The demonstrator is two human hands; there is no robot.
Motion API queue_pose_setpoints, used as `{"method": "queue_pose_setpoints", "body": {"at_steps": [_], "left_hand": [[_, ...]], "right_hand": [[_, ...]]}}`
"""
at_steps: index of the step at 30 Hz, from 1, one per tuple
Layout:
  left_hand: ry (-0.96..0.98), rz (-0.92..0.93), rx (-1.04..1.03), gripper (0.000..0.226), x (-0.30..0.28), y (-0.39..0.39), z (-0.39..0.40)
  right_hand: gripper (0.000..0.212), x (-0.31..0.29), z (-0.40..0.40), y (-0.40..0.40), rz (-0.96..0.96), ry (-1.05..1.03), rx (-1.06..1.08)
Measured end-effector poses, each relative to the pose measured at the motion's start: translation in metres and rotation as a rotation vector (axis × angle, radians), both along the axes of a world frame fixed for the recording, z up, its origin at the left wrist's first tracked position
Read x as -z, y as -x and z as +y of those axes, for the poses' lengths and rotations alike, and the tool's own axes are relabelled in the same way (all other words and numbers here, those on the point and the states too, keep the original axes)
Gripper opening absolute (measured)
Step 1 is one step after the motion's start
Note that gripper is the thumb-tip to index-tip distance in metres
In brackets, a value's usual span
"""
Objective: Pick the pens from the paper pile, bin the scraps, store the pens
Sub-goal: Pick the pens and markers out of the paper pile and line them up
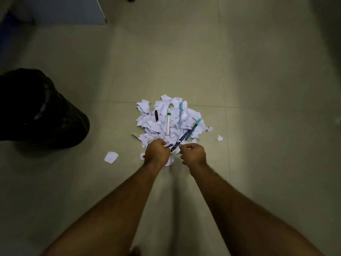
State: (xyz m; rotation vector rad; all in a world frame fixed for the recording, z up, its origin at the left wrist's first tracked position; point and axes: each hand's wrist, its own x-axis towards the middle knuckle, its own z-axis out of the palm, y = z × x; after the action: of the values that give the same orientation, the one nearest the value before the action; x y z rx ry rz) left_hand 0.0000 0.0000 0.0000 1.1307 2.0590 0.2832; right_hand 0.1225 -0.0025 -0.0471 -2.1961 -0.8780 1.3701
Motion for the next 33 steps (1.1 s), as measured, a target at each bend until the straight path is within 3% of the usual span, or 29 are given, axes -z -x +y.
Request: {"method": "queue_pose_setpoints", "body": {"at_steps": [6, 9, 15, 20, 28, 31, 33], "left_hand": [[-0.049, 0.373, 0.277, 0.019, 0.062, -0.004, 0.017], [-0.02, 0.476, 0.393, 0.025, 0.077, 0.001, 0.026], [-0.088, 0.501, 0.46, 0.027, 0.095, 0.012, 0.026], [-0.07, 0.551, 0.4, 0.026, 0.101, 0.023, 0.012], [-0.087, 0.608, 0.543, 0.02, 0.094, 0.015, 0.017], [-0.082, 0.536, 0.5, 0.018, 0.087, 0.009, 0.023], [-0.068, 0.376, 0.409, 0.024, 0.08, 0.002, 0.028]], "right_hand": [[0.023, 0.025, 0.023, 0.015, -0.122, -0.077, -0.061], [0.029, 0.035, 0.03, 0.015, -0.151, -0.074, -0.062], [0.047, 0.054, 0.029, 0.024, -0.22, 0.0, -0.096], [0.041, 0.055, 0.025, 0.028, -0.222, -0.023, -0.102], [0.044, 0.057, 0.024, 0.026, -0.205, -0.02, -0.061], [0.042, 0.052, 0.022, 0.025, -0.189, -0.027, -0.039], [0.034, 0.049, 0.02, 0.023, -0.146, -0.037, -0.003]]}}
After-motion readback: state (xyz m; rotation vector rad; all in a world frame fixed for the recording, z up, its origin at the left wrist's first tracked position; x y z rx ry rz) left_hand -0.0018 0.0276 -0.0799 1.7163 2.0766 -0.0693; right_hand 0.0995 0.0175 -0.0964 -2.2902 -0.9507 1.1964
